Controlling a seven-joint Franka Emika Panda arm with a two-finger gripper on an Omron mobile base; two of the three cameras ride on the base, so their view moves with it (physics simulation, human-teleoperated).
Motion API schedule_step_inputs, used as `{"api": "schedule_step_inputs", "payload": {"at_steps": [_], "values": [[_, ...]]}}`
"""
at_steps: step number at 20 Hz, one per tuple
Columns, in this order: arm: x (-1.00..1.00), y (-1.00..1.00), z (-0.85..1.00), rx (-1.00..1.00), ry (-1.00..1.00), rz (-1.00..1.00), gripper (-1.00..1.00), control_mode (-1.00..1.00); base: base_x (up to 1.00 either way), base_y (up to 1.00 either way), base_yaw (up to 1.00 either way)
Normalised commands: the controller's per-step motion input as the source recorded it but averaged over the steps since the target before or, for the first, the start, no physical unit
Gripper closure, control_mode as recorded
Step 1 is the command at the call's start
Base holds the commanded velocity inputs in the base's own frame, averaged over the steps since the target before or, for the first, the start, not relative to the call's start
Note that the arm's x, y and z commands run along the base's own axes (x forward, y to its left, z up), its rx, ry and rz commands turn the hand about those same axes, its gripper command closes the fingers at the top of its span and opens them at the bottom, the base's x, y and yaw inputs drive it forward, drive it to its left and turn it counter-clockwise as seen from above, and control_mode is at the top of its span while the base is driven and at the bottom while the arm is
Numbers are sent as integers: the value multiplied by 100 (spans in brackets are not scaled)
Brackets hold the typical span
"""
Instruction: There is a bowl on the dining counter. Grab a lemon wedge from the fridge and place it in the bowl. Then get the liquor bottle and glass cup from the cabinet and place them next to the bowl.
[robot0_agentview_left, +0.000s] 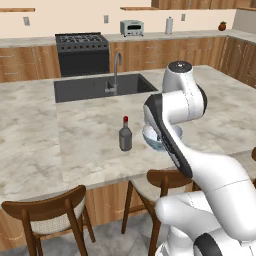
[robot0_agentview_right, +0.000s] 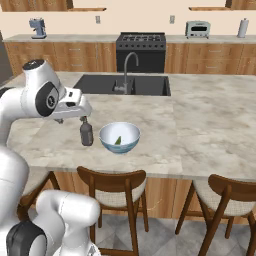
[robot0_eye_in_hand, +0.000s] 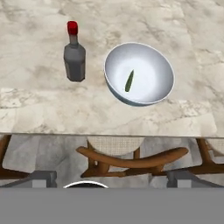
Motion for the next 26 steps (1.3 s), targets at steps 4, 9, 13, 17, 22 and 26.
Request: {"api": "schedule_step_inputs", "payload": {"at_steps": [4, 9, 13, 17, 22, 26], "values": [[0, 0, 0, 0, 0, 0, -100, 100, -71, -47, -4], [0, 0, 0, 0, 0, 0, -100, 100, -9, -100, -13], [0, 0, 0, 0, 0, 0, -100, 100, 2, -100, -15], [0, 0, 0, 0, 0, 0, -100, 100, 17, -100, -12], [0, 0, 0, 0, 0, 0, -100, 100, 27, -100, -8], [0, 0, 0, 0, 0, 0, -100, 100, 35, -100, -6]]}}
